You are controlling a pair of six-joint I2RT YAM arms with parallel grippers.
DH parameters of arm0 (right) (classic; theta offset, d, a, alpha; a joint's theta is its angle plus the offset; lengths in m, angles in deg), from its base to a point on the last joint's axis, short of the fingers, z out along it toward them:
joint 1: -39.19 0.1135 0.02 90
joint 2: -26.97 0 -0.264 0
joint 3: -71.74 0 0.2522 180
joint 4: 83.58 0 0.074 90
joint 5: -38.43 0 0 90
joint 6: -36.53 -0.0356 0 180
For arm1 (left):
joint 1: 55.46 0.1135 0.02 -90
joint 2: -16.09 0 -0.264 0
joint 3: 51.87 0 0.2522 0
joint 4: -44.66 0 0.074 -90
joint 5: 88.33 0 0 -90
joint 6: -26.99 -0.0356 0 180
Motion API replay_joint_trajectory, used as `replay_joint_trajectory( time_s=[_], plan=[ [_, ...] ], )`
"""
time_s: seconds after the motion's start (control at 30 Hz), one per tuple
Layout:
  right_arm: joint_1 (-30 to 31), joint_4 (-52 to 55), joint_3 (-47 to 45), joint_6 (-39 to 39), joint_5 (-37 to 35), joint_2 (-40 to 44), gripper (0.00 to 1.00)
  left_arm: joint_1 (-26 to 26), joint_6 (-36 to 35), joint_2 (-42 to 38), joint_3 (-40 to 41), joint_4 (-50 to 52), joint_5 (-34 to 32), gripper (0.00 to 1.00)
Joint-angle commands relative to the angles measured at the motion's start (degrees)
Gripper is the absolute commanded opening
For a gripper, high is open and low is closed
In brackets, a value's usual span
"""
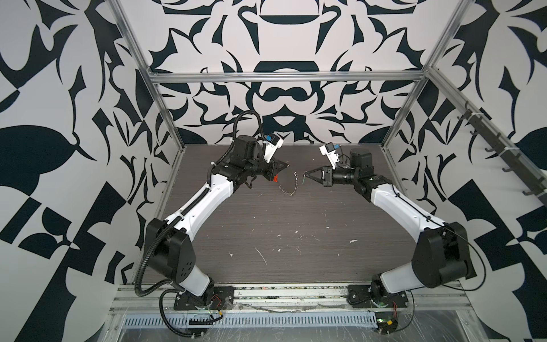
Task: Attach keys to a key ring
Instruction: Insert the key into the keyring.
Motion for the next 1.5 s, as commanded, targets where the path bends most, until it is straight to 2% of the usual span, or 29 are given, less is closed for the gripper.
replay_joint_trajectory(
  time_s=[0.0, 0.27, 0.37, 0.47, 0.53, 0.77, 0.93, 1.17, 1.47],
  plan=[
    [0.30, -3.56, 2.61, -2.02, 0.55, 0.01, 0.00, 0.15, -5.72, 0.83, 2.71, -7.22, -0.60, 0.00],
    [1.83, -2.01, 7.18, -2.78, -0.90, -0.89, 0.00, 0.47, -12.64, 1.68, 3.85, -10.76, 3.59, 0.00],
    [2.39, -1.05, 8.88, -2.22, -0.43, -2.11, 0.00, 1.23, -12.46, 1.74, 5.62, -15.85, 7.09, 0.00],
    [2.42, 1.16, 11.18, -0.45, -0.17, -4.07, 0.00, 2.08, -9.02, 2.92, 6.72, -20.94, 7.91, 0.00],
    [2.50, 1.80, 12.70, 0.08, -0.03, -5.25, 0.00, 3.44, -11.87, 4.20, 6.32, -21.43, 18.16, 0.00],
    [2.57, 2.42, 16.42, 0.97, 0.83, -8.89, 0.00, 3.74, -6.10, 4.45, 9.17, -32.94, 17.77, 0.00],
    [3.20, 2.58, 17.95, 1.00, 1.98, -9.77, 0.00, 3.89, -5.99, 4.97, 8.60, -33.37, 19.04, 0.00],
    [4.09, 7.67, 20.41, 3.98, 1.28, -9.96, 0.00, 4.27, -1.33, 7.56, 7.45, -36.24, 19.96, 0.00],
    [4.94, 5.56, 18.07, 4.55, -2.17, -9.90, 0.00, 4.28, 4.93, 6.80, 10.25, -41.10, 17.01, 0.00]
  ],
)
